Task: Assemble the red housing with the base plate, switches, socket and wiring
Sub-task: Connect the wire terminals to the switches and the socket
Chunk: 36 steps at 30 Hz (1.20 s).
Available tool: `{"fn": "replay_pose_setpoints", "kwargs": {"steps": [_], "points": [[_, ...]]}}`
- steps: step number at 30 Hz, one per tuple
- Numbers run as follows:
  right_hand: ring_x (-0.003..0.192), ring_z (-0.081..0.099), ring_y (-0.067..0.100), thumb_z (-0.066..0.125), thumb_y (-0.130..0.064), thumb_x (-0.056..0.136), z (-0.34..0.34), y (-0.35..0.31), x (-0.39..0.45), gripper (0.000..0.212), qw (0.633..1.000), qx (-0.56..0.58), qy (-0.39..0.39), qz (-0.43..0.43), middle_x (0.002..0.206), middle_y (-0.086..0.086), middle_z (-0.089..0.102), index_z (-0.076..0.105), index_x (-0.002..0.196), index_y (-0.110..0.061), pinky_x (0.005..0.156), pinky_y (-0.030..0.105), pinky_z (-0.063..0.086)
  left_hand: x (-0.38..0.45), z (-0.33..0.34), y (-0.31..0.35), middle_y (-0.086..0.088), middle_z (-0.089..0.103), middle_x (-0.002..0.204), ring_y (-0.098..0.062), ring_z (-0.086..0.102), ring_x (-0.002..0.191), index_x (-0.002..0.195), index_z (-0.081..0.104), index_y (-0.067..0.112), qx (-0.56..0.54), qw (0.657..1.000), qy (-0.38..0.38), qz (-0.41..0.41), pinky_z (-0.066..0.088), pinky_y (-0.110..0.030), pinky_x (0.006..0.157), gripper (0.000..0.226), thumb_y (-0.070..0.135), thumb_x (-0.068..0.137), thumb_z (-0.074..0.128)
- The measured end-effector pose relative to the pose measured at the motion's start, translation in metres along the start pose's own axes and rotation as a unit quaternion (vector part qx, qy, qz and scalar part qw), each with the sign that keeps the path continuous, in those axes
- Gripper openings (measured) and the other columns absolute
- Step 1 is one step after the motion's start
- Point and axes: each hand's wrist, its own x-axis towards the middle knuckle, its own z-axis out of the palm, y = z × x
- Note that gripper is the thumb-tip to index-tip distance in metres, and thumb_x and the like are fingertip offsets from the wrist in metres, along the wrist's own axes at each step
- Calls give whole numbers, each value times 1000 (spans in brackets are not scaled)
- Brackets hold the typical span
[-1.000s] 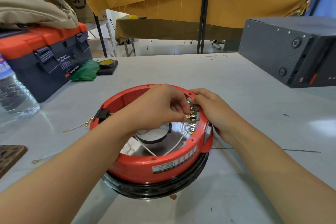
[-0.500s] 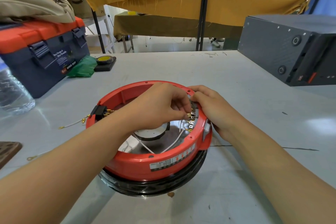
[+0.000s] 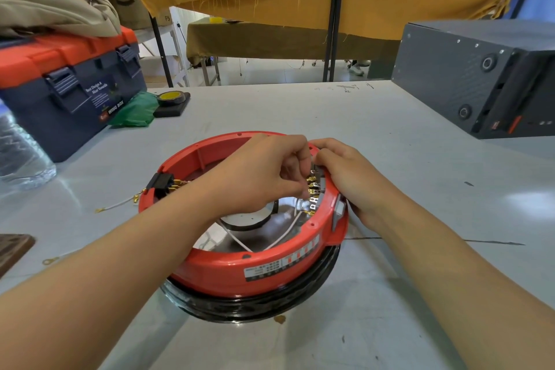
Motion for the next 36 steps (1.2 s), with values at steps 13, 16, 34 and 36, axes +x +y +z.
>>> {"fn": "replay_pose_setpoints", "kwargs": {"steps": [13, 16, 34, 36], "points": [[84, 59, 20, 36, -13, 94, 2, 1, 0, 29, 1000, 5, -8, 9, 106, 14, 64, 58, 112, -17, 82, 42, 49, 1, 5, 1, 4, 69, 69, -3, 64, 70, 78, 56, 15, 13, 999, 24, 21, 46, -30, 75, 21, 6, 74, 74], [85, 59, 18, 37, -14, 94, 2, 1, 0, 28, 1000, 7, -9, 7, 106, 12, 64, 58, 113, -17, 80, 38, 48, 2, 6, 2, 2, 67, 72, -6, 62, 72, 78, 56, 16, 24, 999, 31, 27, 45, -30, 74, 21, 6, 73, 74], [105, 62, 27, 47, -16, 91, -12, -2, 1, 27, 997, -43, -68, 3, 114, 12, 65, 62, 111, -27, 98, 42, 45, 1, -2, 3, 4, 71, 79, -5, 66, 77, 84, 60, 14, -15, 1000, 4, 7, 49, -29, 78, 17, 9, 75, 75], [107, 60, 28, 48, -15, 90, -13, -3, 1, 29, 996, -56, -72, 7, 113, 10, 66, 62, 111, -29, 98, 42, 46, -1, -9, 3, 6, 71, 82, -4, 66, 79, 83, 61, 15, -29, 999, 18, 2, 51, -26, 79, 15, 10, 77, 74]]}}
